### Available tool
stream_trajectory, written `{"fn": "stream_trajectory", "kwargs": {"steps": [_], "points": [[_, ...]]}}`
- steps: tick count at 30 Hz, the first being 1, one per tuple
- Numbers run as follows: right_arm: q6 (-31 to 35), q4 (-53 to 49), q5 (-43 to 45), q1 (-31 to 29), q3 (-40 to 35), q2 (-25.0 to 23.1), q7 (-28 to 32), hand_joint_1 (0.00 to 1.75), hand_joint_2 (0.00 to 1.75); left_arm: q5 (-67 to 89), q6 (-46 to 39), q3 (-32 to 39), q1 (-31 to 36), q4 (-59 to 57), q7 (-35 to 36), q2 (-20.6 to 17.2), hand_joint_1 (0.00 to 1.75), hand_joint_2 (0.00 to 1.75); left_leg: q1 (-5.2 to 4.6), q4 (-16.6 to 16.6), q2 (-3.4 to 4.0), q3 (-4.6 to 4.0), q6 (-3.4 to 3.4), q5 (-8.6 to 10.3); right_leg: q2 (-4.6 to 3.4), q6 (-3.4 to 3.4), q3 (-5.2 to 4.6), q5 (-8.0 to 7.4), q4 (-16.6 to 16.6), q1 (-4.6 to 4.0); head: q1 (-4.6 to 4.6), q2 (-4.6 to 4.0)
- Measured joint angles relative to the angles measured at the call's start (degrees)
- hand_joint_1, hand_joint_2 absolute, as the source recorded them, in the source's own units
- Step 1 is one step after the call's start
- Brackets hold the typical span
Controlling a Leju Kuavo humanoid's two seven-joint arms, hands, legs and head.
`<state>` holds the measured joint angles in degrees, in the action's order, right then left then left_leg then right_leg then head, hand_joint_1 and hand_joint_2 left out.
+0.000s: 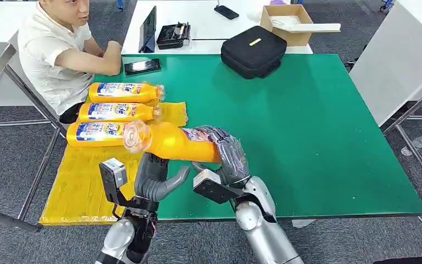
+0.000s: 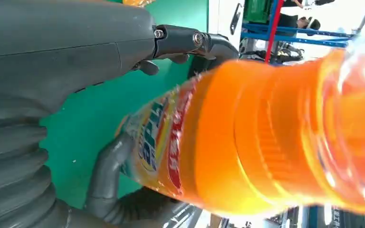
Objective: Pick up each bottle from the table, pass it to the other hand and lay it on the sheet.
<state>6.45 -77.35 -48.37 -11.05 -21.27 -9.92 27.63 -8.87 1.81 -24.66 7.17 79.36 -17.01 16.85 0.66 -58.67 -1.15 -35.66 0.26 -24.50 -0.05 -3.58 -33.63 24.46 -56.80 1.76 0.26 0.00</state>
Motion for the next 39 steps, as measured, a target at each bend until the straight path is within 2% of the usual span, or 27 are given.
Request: {"fn": "stream_trajectory", "kwargs": {"steps": [11,39], "points": [[1.5,0.1,-2.8,0.3,-0.1,-1.8,-0.3,1.75,1.75,-3.9,-3.4,-0.3,1.3,-0.6,-1.5,0.1,0.00,1.75,0.01,0.0,0.02,-0.01,0.00,0.00,-0.01,0.00,-0.04,0.00,0.0,-0.01,-0.02,0.00],[2.0,5.2,-0.5,0.0,-0.1,-6.3,1.7,1.75,1.75,-12.3,-6.6,-1.2,3.2,-1.7,-2.6,0.3,0.00,1.75,0.00,0.0,0.02,-0.04,0.00,0.00,-0.01,0.00,-0.06,0.00,0.0,0.00,0.00,0.00]]}}
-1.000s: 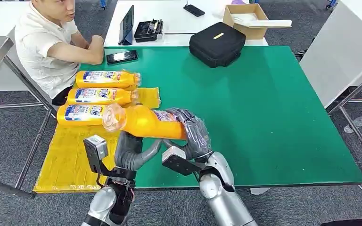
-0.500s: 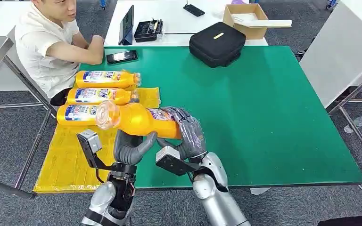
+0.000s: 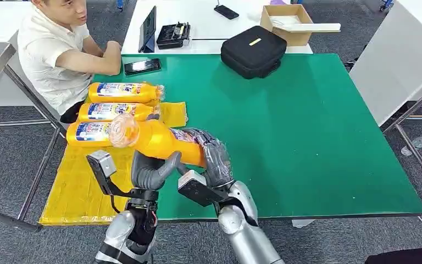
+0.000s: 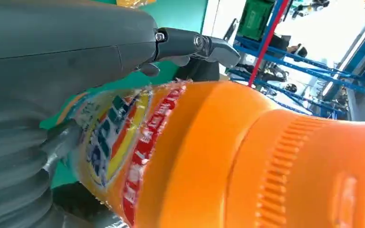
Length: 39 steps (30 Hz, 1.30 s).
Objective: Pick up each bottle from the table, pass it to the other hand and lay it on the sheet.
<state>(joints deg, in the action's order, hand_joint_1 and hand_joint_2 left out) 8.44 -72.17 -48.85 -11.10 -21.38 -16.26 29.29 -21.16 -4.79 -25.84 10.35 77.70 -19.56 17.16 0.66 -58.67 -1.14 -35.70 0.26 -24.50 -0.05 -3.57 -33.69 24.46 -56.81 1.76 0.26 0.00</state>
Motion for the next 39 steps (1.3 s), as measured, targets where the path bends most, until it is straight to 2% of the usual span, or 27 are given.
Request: {"fn": "stream_trajectory", "kwargs": {"steps": [20,21,22,23,24,25,39], "points": [[-1.0,3.1,1.3,0.1,-0.9,-0.5,0.7,1.75,1.75,1.4,-1.6,-0.9,0.3,-0.3,-1.7,0.0,0.00,1.75,0.00,0.0,0.01,-0.01,0.00,0.00,0.00,0.00,-0.02,0.00,0.0,0.00,0.00,0.00],[-1.1,3.1,1.4,0.1,-0.9,-0.5,0.7,1.75,1.75,1.7,-1.7,-0.9,0.3,-0.3,-1.8,0.0,0.31,1.75,0.00,0.0,0.01,0.00,0.00,0.00,0.00,0.00,-0.03,0.00,0.0,-0.01,0.00,0.00],[-1.1,3.1,1.5,0.1,-1.0,-0.5,0.7,1.75,1.75,2.0,-1.9,-0.9,0.3,-0.3,-1.9,0.0,1.75,1.75,0.00,0.0,0.01,0.00,0.00,0.00,0.00,0.00,-0.03,0.00,0.0,-0.01,0.00,0.00],[-1.2,3.2,1.6,0.1,-1.0,-0.5,0.7,0.63,1.75,2.1,-2.0,-0.9,0.3,-0.3,-1.9,0.0,1.75,1.75,0.00,0.0,0.01,-0.01,0.00,0.00,0.00,0.00,-0.02,0.00,0.0,-0.01,-0.02,0.00],[-1.2,3.2,1.6,0.1,-1.2,-0.5,0.7,0.16,1.75,2.2,-2.1,-0.9,0.3,-0.3,-2.1,0.0,1.75,1.75,0.00,0.0,0.01,0.00,0.00,0.00,0.00,0.00,-0.03,0.00,0.0,-0.01,0.00,0.00],[-1.2,3.2,1.6,0.1,-1.3,-0.5,0.7,0.00,1.75,2.3,-2.0,-0.9,0.3,-0.3,-2.2,0.0,1.75,1.75,0.00,0.0,0.01,-0.01,0.00,0.00,0.00,0.00,-0.03,0.00,0.0,-0.01,-0.02,0.00],[-1.4,3.4,5.0,0.3,-0.8,-0.5,0.1,0.00,1.75,5.6,-3.0,-0.3,0.3,-0.1,-2.4,0.0,1.75,1.75,0.00,0.0,0.01,-0.01,0.00,0.00,0.00,0.00,-0.02,0.00,0.0,0.00,0.00,0.00]]}}
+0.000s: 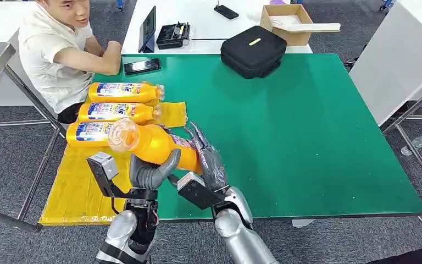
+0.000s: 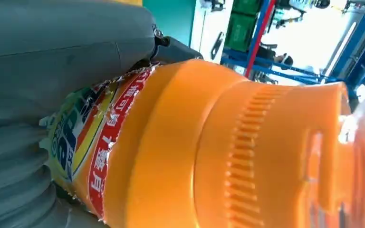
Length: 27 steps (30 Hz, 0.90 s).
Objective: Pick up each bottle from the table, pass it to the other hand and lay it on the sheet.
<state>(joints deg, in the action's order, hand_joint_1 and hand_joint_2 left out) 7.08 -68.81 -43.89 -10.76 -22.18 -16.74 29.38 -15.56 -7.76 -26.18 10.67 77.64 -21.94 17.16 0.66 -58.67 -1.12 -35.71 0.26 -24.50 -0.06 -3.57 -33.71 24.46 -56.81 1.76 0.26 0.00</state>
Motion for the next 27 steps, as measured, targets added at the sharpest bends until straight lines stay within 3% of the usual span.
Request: {"fn": "stream_trajectory", "kwargs": {"steps": [18,27], "points": [[3.4,0.0,-0.1,2.1,5.7,-0.3,0.5,0.00,1.75,17.8,-6.1,3.4,0.2,2.7,1.7,0.1,1.75,1.75,0.00,0.0,0.00,0.00,0.00,0.00,0.00,0.00,0.00,0.00,0.0,0.00,-0.02,0.00],[7.8,-3.9,-5.8,3.8,11.6,0.2,-0.3,0.00,1.75,64.8,-15.1,8.0,0.8,8.4,7.7,0.1,1.75,1.75,-0.01,0.0,0.00,-0.02,0.00,0.00,0.00,0.00,0.00,-0.01,0.0,0.00,-0.02,0.00]]}}
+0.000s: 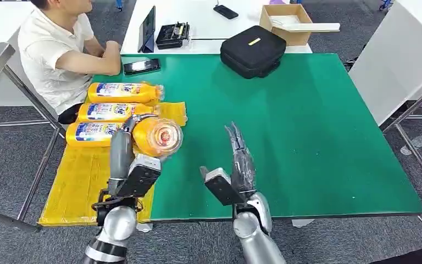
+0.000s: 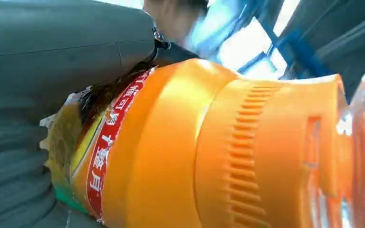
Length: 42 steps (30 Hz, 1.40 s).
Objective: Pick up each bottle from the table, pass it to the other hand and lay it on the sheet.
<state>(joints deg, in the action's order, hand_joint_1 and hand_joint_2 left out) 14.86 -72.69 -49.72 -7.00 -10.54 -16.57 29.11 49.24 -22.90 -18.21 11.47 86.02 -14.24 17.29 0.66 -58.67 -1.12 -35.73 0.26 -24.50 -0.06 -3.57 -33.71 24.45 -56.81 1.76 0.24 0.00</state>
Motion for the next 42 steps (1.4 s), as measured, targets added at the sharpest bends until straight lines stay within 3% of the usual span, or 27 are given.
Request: {"fn": "stream_trajectory", "kwargs": {"steps": [5,10,13,20,25,42], "points": [[1.0,-4.6,-2.7,0.5,1.2,0.5,-0.7,0.00,1.75,29.8,-2.8,2.6,0.0,3.4,6.3,0.0,1.75,1.75,0.00,0.0,-0.03,0.00,0.00,0.00,0.01,0.00,0.00,0.00,0.0,0.00,-0.02,0.00],[0.9,-7.2,-0.2,0.7,2.8,1.0,0.0,0.00,1.75,39.8,-3.4,2.6,0.9,0.2,13.3,-0.9,1.75,1.75,0.00,0.0,-0.01,0.00,0.00,0.00,0.00,0.00,0.00,0.00,0.0,0.00,-0.02,0.00],[0.3,-7.5,1.2,0.7,3.9,1.1,1.1,0.00,1.75,40.2,-1.0,1.3,2.3,-2.7,17.9,-2.3,1.75,1.75,0.00,0.0,-0.02,0.01,0.00,0.01,0.01,0.00,0.02,0.00,0.0,0.00,0.00,0.00],[0.3,-7.6,1.6,0.7,5.1,1.1,1.5,0.00,1.75,40.2,-0.7,-0.5,3.8,-6.2,18.9,-3.9,1.75,1.75,0.00,0.0,-0.01,-0.01,0.00,0.01,0.01,0.00,-0.01,0.00,0.0,0.00,0.00,0.00],[-0.3,-7.6,2.4,0.7,5.8,1.1,2.4,0.00,1.75,40.2,4.1,-2.1,5.5,-9.2,22.4,-5.5,1.75,1.75,0.00,0.0,-0.01,-0.01,0.00,0.00,0.00,0.00,-0.01,0.00,0.0,0.00,0.00,0.00],[-1.9,-5.3,5.0,0.5,8.3,0.7,5.6,0.00,1.75,40.2,8.4,-2.3,12.8,-33.8,26.0,-7.9,1.75,1.75,0.01,0.0,-0.02,-0.03,0.00,0.02,0.01,0.00,-0.01,0.00,0.0,-0.01,0.00,0.00]]}}
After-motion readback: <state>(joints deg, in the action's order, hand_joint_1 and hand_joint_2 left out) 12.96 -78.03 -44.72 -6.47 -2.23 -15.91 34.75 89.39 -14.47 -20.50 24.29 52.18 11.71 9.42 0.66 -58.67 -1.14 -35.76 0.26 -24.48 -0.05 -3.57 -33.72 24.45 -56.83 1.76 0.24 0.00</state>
